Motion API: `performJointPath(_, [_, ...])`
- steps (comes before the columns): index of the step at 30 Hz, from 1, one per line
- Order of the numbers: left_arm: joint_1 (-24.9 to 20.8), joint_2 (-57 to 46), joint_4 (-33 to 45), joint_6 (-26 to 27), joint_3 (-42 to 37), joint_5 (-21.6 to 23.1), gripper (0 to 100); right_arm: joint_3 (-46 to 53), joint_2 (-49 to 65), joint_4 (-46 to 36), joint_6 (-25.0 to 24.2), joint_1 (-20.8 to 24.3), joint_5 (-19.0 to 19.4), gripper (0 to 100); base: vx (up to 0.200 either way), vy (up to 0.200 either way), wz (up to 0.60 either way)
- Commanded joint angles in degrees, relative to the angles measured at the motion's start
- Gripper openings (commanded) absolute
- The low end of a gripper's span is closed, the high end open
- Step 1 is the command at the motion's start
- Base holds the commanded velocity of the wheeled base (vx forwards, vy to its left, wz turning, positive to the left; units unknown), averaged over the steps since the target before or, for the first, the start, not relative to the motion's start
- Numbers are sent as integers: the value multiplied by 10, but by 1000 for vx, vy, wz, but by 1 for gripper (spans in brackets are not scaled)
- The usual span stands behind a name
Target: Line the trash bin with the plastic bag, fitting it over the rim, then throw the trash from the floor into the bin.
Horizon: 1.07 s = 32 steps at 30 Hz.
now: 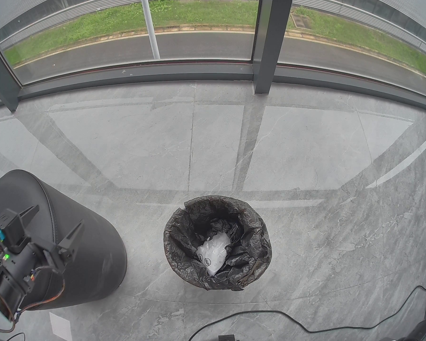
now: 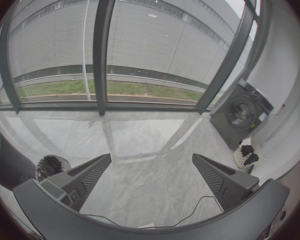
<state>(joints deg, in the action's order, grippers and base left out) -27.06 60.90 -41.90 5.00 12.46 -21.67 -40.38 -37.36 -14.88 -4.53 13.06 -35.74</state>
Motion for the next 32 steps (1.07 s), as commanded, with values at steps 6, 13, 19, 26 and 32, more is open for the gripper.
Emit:
performJointPath(6, [44, -359, 289, -13, -9, -6, 100, 181, 373, -5, 60, -130, 69, 100, 0, 0, 0])
performJointPath(13, [86, -430, 337, -12, -10, -7, 100, 239, 374, 0, 18, -128, 263, 100, 0, 0, 0])
performJointPath(19, [106, -519, 409, -13, -22, -5, 100, 367, 374, 90, 66, -128, 339, 100, 0, 0, 0])
performJointPath(26, [121, -551, 405, -41, -40, -6, 100, 402, 374, 141, 59, -129, 363, 100, 0, 0, 0])
performJointPath(32, [122, -551, 403, -65, -55, -13, 100, 402, 374, 144, 61, -129, 378, 100, 0, 0, 0])
